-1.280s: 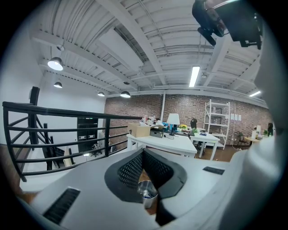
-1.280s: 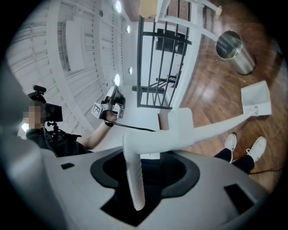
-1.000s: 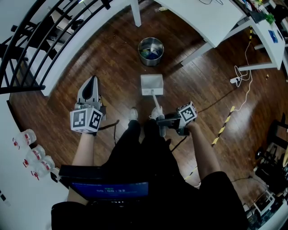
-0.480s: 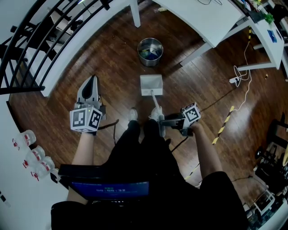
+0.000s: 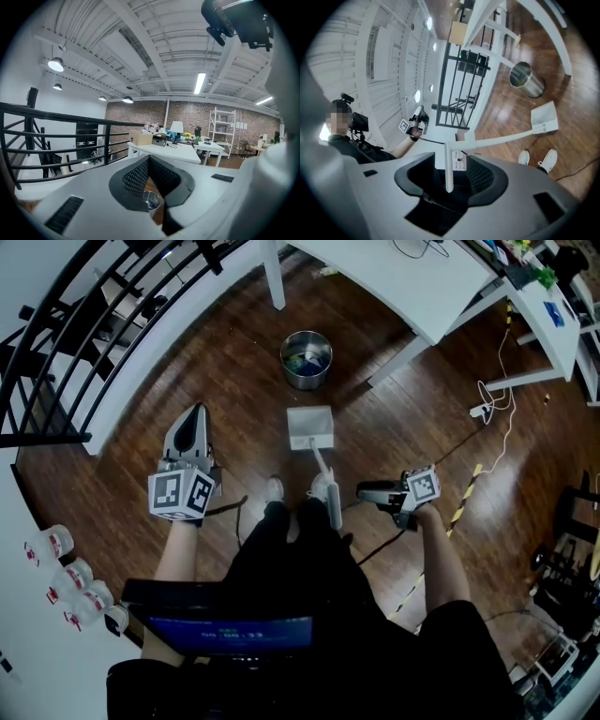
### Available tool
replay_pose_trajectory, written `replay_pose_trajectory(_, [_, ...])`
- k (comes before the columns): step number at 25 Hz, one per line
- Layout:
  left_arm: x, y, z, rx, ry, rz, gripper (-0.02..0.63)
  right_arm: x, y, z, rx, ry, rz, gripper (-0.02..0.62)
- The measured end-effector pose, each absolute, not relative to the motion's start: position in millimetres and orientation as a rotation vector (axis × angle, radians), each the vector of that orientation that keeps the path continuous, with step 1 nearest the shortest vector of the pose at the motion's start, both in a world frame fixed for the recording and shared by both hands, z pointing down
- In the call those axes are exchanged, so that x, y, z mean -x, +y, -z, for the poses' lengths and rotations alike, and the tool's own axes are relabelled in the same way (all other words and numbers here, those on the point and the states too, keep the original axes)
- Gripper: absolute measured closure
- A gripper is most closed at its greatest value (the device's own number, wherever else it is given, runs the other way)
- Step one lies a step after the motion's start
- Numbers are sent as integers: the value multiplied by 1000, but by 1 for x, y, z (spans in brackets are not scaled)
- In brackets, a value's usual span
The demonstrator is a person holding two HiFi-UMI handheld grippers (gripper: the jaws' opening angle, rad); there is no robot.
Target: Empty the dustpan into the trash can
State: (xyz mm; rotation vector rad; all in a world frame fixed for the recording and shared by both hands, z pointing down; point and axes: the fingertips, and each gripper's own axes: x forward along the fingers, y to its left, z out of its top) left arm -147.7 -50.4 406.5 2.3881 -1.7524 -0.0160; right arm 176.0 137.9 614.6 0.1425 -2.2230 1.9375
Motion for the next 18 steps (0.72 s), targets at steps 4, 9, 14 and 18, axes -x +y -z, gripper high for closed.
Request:
replay_pose_trajectory(4, [142,-51,-395,-2430,-1714,48,606,-211,118,-596,-394,-2334,-1859,413])
replay_pose_trajectory(9, [127,-57,-370,-2506,-1674,109,606,-233,93,-542,-605,-2546,-1663,449])
replay_pose_trajectory(14, [112,-59,-336,-2582,-1620,201,606,-232,66,-471,-848,-2711,-1276,376])
replay_pose_trajectory(18, [95,-60,-314,-2658,-1571,228,606,-232,39,-409,-1128,-2776,-890,376])
